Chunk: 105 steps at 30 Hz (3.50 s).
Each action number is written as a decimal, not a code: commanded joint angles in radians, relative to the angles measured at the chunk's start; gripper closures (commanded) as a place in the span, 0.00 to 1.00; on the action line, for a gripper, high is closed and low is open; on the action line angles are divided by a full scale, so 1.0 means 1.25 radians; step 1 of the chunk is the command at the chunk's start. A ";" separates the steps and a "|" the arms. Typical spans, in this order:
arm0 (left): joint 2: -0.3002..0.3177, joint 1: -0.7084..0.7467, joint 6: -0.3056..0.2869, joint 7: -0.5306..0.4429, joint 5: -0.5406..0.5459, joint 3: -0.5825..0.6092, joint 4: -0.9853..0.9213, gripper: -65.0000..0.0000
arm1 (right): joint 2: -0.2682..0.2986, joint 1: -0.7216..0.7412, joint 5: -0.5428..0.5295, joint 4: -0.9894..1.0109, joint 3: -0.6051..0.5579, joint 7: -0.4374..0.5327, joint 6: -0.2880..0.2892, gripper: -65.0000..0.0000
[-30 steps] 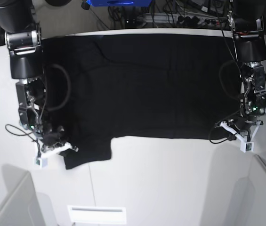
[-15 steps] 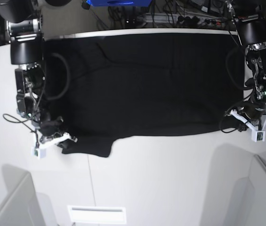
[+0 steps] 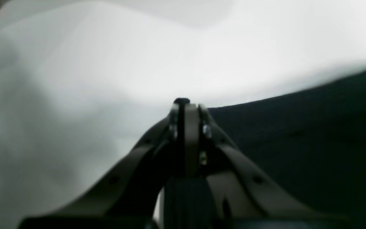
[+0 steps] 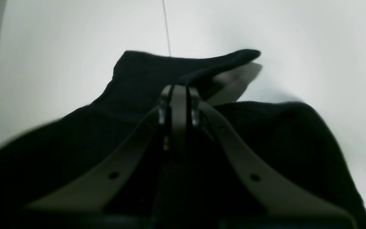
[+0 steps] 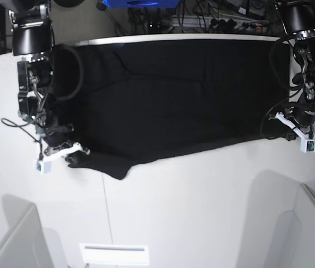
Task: Fold the T-shirt properly
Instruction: 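Lift the hem and fold it toward the collar with both grippers, then lower the hem onto the folded shirt and open both grippers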
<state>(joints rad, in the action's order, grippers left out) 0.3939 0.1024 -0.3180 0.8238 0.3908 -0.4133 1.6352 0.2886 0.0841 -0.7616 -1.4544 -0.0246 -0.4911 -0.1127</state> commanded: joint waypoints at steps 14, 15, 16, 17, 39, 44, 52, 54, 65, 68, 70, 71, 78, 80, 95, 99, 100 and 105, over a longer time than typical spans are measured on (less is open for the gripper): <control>0.014 0.064 -0.053 0.000 0.006 -0.064 0.097 1.00 | 0.012 -0.094 -0.003 -0.151 0.126 -0.074 0.001 1.00; 0.016 0.070 -0.053 0.000 0.006 -0.063 0.099 1.00 | 0.010 -0.104 -0.003 -0.158 0.132 -0.080 0.001 1.00; 0.016 0.076 -0.053 0.000 0.006 -0.063 0.102 1.00 | 0.010 -0.112 -0.003 -0.169 0.138 -0.083 0.001 1.00; 0.016 0.082 -0.053 0.000 0.006 -0.064 0.104 1.00 | 0.010 -0.119 -0.003 -0.182 0.146 -0.083 0.001 1.00; 0.017 0.162 -0.054 0.000 0.006 -0.066 0.175 1.00 | -0.045 -0.263 -0.006 -0.354 0.265 -0.190 0.005 1.00; 0.017 0.180 -0.054 0.000 0.006 -0.066 0.185 1.00 | -0.046 -0.295 -0.006 -0.384 0.267 -0.190 0.005 1.00; 0.018 0.210 -0.054 0.000 0.005 -0.068 0.186 1.00 | -0.047 -0.340 -0.006 -0.412 0.274 -0.190 0.004 1.00; 0.018 0.216 -0.054 0.000 0.005 -0.069 0.196 1.00 | -0.047 -0.353 -0.006 -0.418 0.293 -0.190 0.004 1.00; 0.016 0.276 -0.054 0.000 0.006 -0.127 0.234 1.00 | -0.052 -0.420 -0.006 -0.434 0.303 -0.190 0.005 1.00; 0.014 0.298 -0.054 0.000 0.006 -0.124 0.235 1.00 | -0.063 -0.439 -0.006 -0.435 0.303 -0.190 0.005 1.00; 0.013 0.299 -0.054 0.000 0.006 -0.123 0.235 1.00 | -0.063 -0.451 -0.006 -0.435 0.303 -0.190 0.005 1.00; 0.012 0.300 -0.054 0.000 0.006 -0.123 0.235 1.00 | -0.065 -0.455 -0.006 -0.435 0.303 -0.190 0.005 1.00; 0.016 0.348 -0.054 0.000 0.000 -0.122 0.237 1.00 | -0.065 -0.484 -0.006 -0.445 0.303 -0.190 0.005 1.00; 0.016 0.359 -0.054 0.000 0.000 -0.122 0.235 1.00 | -0.065 -0.494 -0.006 -0.444 0.303 -0.188 0.005 1.00; 0.013 0.375 -0.053 0.000 -0.015 -0.120 0.228 1.00 | -0.081 -0.509 0.000 -0.438 0.301 -0.190 0.002 1.00; 0.006 0.372 -0.053 0.000 -0.095 -0.120 0.228 1.00 | -0.081 -0.510 0.000 -0.422 0.296 -0.190 0.002 1.00; -0.003 0.369 -0.053 0.000 -0.108 -0.120 0.228 0.99 | -0.081 -0.510 0.000 -0.422 0.296 -0.190 0.002 1.00; -0.013 0.367 -0.053 -0.002 -0.130 -0.122 0.228 0.64 | -0.083 -0.510 0.000 -0.422 0.301 -0.190 0.001 0.82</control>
<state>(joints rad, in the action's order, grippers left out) 0.3611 0.5602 -0.3920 0.8349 0.2310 -0.5556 1.9076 0.1761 -0.5499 -0.7570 -1.9667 0.3431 -0.7486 -0.1139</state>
